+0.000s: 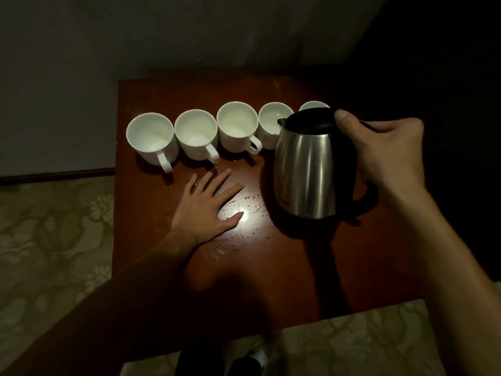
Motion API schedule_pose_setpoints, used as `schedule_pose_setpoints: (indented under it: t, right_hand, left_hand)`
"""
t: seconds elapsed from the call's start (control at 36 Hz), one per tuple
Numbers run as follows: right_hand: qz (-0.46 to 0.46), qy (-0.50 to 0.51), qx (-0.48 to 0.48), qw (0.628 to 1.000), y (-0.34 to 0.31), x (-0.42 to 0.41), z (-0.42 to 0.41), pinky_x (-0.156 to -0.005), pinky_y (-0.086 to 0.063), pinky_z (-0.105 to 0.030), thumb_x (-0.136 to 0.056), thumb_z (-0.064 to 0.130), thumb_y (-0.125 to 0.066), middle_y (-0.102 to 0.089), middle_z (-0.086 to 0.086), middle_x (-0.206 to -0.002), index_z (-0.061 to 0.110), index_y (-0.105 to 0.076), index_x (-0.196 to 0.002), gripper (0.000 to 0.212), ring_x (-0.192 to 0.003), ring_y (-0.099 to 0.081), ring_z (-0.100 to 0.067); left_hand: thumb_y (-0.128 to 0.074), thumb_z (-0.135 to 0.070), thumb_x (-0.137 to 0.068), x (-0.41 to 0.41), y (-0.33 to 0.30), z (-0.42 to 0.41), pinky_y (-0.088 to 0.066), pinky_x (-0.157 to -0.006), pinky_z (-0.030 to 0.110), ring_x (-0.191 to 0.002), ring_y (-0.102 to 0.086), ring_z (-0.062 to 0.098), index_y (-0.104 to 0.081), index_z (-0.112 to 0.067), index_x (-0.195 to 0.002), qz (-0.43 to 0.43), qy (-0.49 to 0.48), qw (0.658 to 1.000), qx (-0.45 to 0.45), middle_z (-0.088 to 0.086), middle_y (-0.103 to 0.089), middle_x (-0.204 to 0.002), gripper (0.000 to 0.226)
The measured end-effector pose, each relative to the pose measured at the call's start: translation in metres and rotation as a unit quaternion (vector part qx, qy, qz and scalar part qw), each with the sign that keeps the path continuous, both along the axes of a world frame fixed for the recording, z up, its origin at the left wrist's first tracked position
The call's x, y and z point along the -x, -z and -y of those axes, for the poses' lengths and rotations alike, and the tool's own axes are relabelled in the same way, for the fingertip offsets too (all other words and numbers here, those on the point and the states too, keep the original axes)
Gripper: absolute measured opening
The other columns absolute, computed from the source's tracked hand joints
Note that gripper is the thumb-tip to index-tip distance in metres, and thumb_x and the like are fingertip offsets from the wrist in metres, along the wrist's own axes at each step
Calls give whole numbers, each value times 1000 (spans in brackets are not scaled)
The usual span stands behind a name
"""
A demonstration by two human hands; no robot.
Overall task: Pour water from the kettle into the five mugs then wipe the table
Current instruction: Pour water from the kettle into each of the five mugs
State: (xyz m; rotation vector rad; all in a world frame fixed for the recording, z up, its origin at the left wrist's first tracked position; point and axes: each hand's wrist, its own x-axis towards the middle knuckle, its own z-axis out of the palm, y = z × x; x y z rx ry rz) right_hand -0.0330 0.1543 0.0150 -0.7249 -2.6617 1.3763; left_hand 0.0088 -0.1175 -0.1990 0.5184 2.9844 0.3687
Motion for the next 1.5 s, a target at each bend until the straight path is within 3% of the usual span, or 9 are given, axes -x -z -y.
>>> schedule_pose_setpoints:
  t: [0.08,0.22,0.36,0.5,0.69,0.94,1.08,1.28,1.5]
  right_hand:
    - [-1,-2,-9,1000,1,0,0,-87,-67,-51,-81,70,-82,-83,6,-90,25,-85,-93,46,-87,-80,-14]
    - [4,1,4,1000,-1,-1,1,-89,-67,-48,-61,85,-71,-83,6,-94,25,-86,-101,74,-90,-80,-12]
    - [3,0,6,1000,-3,-1,0,-90,-66,-50,-66,82,-74,-83,5,-93,24,-87,-100,69,-90,-80,-12]
    - [-7,-8,-4,1000,-1,0,0,-86,-67,-43,-87,61,-82,-82,7,-89,27,-82,-88,34,-85,-80,-9]
    - [-16,-5,2,1000,-3,-1,0,-64,-53,-30,-89,61,-81,-79,6,-83,27,-80,-84,35,-73,-75,-9]
    - [-19,-9,6,1000,-1,-1,1,-61,-47,-26,-90,60,-81,-76,6,-82,26,-79,-85,34,-70,-71,-8]
    - [-14,-7,5,1000,-2,-2,0,-72,-58,-31,-88,61,-81,-80,6,-89,26,-81,-89,35,-83,-78,-10]
    - [-11,7,5,1000,1,0,-3,-70,-57,-33,-85,65,-82,-81,4,-90,21,-84,-96,45,-82,-79,-12]
    - [0,4,-3,1000,1,1,-3,-84,-67,-44,-82,67,-82,-81,6,-88,28,-78,-81,39,-84,-79,-11]
  left_hand:
    - [-35,-77,-91,0,0,0,-8,-125,54,-155,-21,27,-28,-51,-156,-2,-1,1000,-7,-5,-22,-170,70]
    - [-36,-76,-91,0,1,0,-10,-125,54,-154,-23,27,-29,-51,-156,-5,-1,1000,-6,-5,-23,-169,70]
    - [-35,-76,-91,-1,0,0,-10,-125,54,-154,-22,27,-29,-51,-156,-4,-2,1000,-6,-5,-23,-169,70]
    - [-37,-76,-92,0,1,0,-9,-125,54,-154,-21,26,-30,-51,-156,-7,-3,1000,-6,-6,-23,-169,69]
    - [-38,-76,-91,0,1,0,-8,-125,54,-155,-21,27,-28,-51,-156,-5,-2,1000,-8,-5,-23,-169,70]
    - [-38,-76,-91,0,1,0,-11,-125,54,-154,-22,27,-30,-51,-156,-4,-3,1000,-5,-6,-23,-169,70]
    - [-38,-76,-90,0,1,0,-14,-124,55,-153,-25,28,-33,-50,-155,-10,-3,1000,-2,-5,-25,-169,70]
    - [-38,-77,-91,0,3,1,-12,-125,55,-154,-22,27,-29,-51,-156,-5,-1,1000,5,-6,-22,-170,71]
    - [-36,-78,-91,1,1,0,-8,-125,54,-155,-19,27,-25,-52,-157,2,-1,1000,9,-6,-18,-171,72]
